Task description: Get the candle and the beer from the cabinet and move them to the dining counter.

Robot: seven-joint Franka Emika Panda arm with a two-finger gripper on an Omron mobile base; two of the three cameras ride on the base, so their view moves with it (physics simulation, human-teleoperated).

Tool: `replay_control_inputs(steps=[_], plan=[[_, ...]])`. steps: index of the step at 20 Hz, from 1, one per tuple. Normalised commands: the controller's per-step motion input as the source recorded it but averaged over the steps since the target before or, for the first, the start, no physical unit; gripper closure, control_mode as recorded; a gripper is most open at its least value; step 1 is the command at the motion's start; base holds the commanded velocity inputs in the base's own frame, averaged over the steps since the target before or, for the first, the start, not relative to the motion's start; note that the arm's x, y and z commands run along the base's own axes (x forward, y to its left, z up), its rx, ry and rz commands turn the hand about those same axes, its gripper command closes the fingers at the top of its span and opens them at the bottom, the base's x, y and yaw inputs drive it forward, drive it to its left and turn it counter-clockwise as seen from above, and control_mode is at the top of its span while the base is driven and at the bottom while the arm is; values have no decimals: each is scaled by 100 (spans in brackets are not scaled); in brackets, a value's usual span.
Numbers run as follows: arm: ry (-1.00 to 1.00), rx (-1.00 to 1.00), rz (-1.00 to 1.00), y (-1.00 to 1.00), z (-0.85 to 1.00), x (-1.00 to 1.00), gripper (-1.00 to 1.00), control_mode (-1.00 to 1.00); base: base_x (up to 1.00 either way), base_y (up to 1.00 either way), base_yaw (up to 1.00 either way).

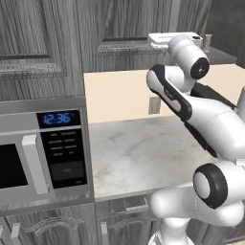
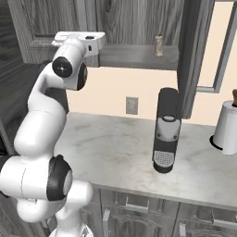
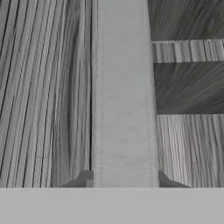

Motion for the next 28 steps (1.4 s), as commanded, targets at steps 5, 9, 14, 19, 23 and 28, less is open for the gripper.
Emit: replay_control_inputs(steps=[5,9,14,19,23,28], plan=[[-1,-1,0,31,0,-54,100,-100,0,0,0],[-1,-2,0,58,5,-93,100,-100,0,0,0],[0,-2,0,71,10,-94,100,-100,0,0,0],[0,-2,1,76,11,-91,100,-100,0,0,0],[0,0,1,69,7,-98,100,-100,0,0,0],[-4,0,4,29,1,-57,-100,-100,0,0,0]])
